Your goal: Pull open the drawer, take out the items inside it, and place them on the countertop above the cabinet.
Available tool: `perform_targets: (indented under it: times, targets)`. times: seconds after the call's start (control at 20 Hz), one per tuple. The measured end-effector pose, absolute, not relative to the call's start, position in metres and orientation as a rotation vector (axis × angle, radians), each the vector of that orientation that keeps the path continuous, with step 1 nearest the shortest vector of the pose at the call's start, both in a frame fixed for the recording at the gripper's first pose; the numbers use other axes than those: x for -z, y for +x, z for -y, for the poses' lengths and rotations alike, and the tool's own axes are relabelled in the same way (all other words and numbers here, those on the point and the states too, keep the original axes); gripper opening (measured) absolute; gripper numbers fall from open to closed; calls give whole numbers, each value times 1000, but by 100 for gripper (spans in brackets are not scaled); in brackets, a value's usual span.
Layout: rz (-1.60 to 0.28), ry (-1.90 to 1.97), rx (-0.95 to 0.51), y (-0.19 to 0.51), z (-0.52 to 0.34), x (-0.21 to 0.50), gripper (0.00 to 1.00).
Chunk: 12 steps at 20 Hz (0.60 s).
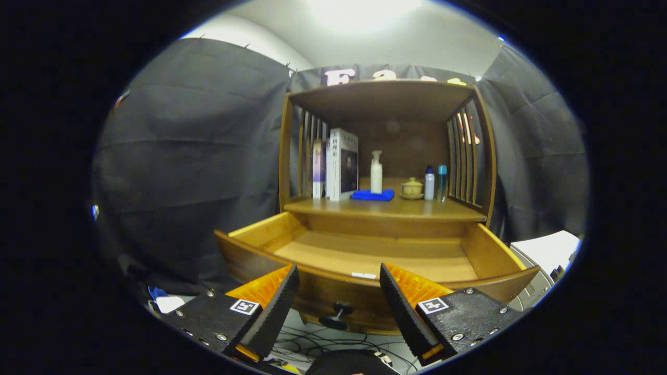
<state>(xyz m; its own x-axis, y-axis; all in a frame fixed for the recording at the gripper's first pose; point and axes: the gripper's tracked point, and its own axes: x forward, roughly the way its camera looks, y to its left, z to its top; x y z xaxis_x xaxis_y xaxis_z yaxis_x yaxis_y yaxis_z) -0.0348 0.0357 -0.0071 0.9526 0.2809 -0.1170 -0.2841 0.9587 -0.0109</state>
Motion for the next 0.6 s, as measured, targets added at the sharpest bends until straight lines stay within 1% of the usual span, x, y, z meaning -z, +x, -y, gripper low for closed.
perform_targets:
  times: [0.15,0.25,0.45,0.6]
  targets:
    - [-93,-25,-257,-14,-20,-20,95]
    - [-128,-36,-245,4,-12,-19,95]
    - [-275,-35,-241,38,-5,-1,95]
    - [-433,-32,-290,56,-17,22,95]
